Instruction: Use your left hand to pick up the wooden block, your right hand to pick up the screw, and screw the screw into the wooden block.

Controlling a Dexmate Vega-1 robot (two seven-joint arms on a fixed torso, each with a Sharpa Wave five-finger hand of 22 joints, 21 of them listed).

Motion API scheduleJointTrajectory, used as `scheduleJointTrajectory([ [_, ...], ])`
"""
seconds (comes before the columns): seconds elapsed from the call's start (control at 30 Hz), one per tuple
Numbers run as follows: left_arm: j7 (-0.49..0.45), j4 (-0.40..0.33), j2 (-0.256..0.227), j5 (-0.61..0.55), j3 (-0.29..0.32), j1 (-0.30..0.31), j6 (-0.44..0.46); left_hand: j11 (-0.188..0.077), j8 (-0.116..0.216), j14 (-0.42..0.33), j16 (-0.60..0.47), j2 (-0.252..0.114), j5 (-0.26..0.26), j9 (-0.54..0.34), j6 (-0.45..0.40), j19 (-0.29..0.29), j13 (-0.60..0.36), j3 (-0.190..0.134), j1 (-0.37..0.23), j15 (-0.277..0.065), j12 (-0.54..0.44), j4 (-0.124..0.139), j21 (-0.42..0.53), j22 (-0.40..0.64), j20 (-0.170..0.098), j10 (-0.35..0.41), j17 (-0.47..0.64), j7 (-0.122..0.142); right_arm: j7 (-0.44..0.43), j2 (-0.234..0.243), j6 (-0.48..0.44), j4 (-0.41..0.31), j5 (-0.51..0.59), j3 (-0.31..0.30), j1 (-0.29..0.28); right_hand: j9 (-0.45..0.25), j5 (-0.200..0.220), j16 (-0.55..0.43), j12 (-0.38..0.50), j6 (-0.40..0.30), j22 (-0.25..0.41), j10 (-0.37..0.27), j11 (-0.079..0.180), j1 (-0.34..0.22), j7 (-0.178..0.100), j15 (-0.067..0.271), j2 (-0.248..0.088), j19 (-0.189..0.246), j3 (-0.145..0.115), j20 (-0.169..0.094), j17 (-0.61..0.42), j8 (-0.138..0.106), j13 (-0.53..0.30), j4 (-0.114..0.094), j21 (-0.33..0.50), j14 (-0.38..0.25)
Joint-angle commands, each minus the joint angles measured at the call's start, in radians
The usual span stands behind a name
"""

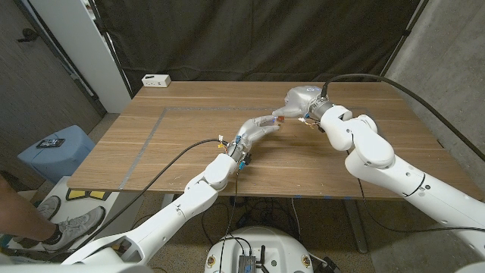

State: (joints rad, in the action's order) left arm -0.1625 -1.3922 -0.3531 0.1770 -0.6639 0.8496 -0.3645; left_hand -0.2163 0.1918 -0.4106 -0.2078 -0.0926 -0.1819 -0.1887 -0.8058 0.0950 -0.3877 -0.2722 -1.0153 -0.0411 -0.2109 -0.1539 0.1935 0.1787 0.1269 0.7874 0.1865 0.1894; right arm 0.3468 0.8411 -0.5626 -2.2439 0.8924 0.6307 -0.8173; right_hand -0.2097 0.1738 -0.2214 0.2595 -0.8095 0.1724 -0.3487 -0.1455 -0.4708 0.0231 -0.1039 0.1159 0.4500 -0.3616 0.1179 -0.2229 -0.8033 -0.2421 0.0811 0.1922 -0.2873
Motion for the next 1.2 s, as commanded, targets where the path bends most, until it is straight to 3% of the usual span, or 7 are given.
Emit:
scheduleJointTrajectory([
  [0.03, 0.003, -0.001, 0.0, 0.002, 0.0, 0.0, 0.002, -0.001, 0.007, -0.008, 0.002, -0.008, -0.004, -0.001, -0.005, -0.002, -0.003, -0.01, -0.004, -0.08, -0.005, 0.001, 0.009, 0.003, 0.007, 0.009, -0.001, -0.001, 0.002, 0.018, 0.028, -0.027, -0.042, -0.031, -0.014, 0.004, 0.002, 0.005, -0.012, 0.049, 0.002, 0.018, -0.013, 0.01, 0.014, -0.016, -0.005, -0.018, 0.007, 0.007, 0.002, 0.028, -0.004, 0.006, -0.005, 0.008],
  [0.2, 0.004, 0.0, 0.002, 0.002, -0.001, -0.003, 0.005, 0.0, 0.007, -0.008, 0.003, -0.009, -0.004, -0.001, -0.005, -0.002, -0.004, -0.011, -0.003, -0.078, -0.006, 0.002, 0.009, 0.003, 0.007, 0.01, -0.001, -0.002, -0.008, 0.028, 0.047, -0.035, -0.068, -0.045, -0.021, 0.01, 0.003, 0.014, -0.023, 0.123, 0.002, 0.042, -0.023, 0.015, 0.02, -0.027, -0.013, -0.037, 0.009, 0.016, 0.005, 0.07, -0.007, 0.012, -0.007, 0.029],
  [0.43, 0.01, 0.004, 0.005, 0.005, -0.003, -0.008, 0.008, 0.0, 0.007, -0.008, 0.003, -0.009, -0.004, -0.001, -0.004, -0.002, -0.003, -0.013, -0.003, -0.079, -0.005, 0.002, 0.009, 0.003, 0.007, 0.008, -0.001, -0.002, -0.01, 0.054, 0.08, -0.048, -0.092, -0.057, -0.027, 0.014, 0.006, 0.022, -0.031, 0.183, 0.001, 0.066, -0.027, 0.009, 0.024, -0.037, -0.026, -0.065, 0.004, 0.016, 0.009, 0.11, -0.009, 0.02, -0.011, 0.053],
  [0.63, 0.012, 0.008, 0.005, 0.006, -0.005, -0.012, 0.012, 0.0, 0.007, -0.007, 0.004, -0.009, -0.004, -0.001, -0.004, -0.002, -0.003, -0.015, -0.003, -0.078, -0.005, 0.002, 0.009, 0.002, 0.007, 0.009, -0.001, -0.001, -0.004, 0.072, 0.102, -0.054, -0.105, -0.067, -0.03, 0.016, 0.011, 0.03, -0.046, 0.261, 0.001, 0.115, -0.035, 0.002, 0.038, -0.048, -0.038, -0.097, -0.001, 0.019, 0.012, 0.162, -0.012, 0.032, -0.011, 0.088],
  [0.9, 0.013, 0.015, 0.008, 0.008, -0.005, -0.016, 0.013, -0.001, 0.007, -0.007, 0.004, -0.008, -0.004, -0.001, -0.005, -0.002, -0.004, -0.016, -0.004, -0.079, -0.005, 0.001, 0.009, 0.002, 0.008, 0.009, -0.002, 0.0, -0.029, 0.094, 0.144, -0.051, -0.135, -0.09, -0.043, 0.017, 0.016, 0.029, -0.051, 0.295, 0.001, 0.14, -0.039, -0.014, 0.022, -0.048, -0.046, -0.106, -0.011, 0.02, 0.015, 0.188, -0.013, 0.045, -0.008, 0.1],
  [1.0, 0.012, 0.017, 0.009, 0.008, -0.005, -0.018, 0.013, -0.001, 0.007, -0.007, 0.004, -0.008, -0.004, -0.001, -0.005, -0.002, -0.004, -0.016, -0.003, -0.079, -0.005, 0.001, 0.009, 0.002, 0.008, 0.009, -0.001, 0.0, -0.031, 0.1, 0.155, -0.051, -0.143, -0.096, -0.043, 0.017, 0.019, 0.028, -0.052, 0.309, 0.001, 0.149, -0.036, -0.032, -0.007, -0.046, -0.053, -0.108, -0.02, 0.019, 0.016, 0.2, -0.014, 0.056, -0.006, 0.103],
  [1.2, 0.015, 0.025, 0.011, 0.01, -0.006, -0.022, 0.012, -0.001, 0.007, -0.008, 0.004, -0.007, -0.004, -0.001, -0.005, -0.002, -0.004, -0.017, -0.003, -0.079, -0.005, 0.001, 0.009, 0.002, 0.009, 0.009, -0.001, -0.001, -0.031, 0.113, 0.181, -0.044, -0.155, -0.104, -0.041, 0.017, 0.022, 0.027, -0.053, 0.338, 0.0, 0.165, -0.026, -0.063, -0.037, -0.042, -0.058, -0.112, -0.036, 0.018, 0.018, 0.222, -0.015, 0.073, -0.005, 0.109],
])
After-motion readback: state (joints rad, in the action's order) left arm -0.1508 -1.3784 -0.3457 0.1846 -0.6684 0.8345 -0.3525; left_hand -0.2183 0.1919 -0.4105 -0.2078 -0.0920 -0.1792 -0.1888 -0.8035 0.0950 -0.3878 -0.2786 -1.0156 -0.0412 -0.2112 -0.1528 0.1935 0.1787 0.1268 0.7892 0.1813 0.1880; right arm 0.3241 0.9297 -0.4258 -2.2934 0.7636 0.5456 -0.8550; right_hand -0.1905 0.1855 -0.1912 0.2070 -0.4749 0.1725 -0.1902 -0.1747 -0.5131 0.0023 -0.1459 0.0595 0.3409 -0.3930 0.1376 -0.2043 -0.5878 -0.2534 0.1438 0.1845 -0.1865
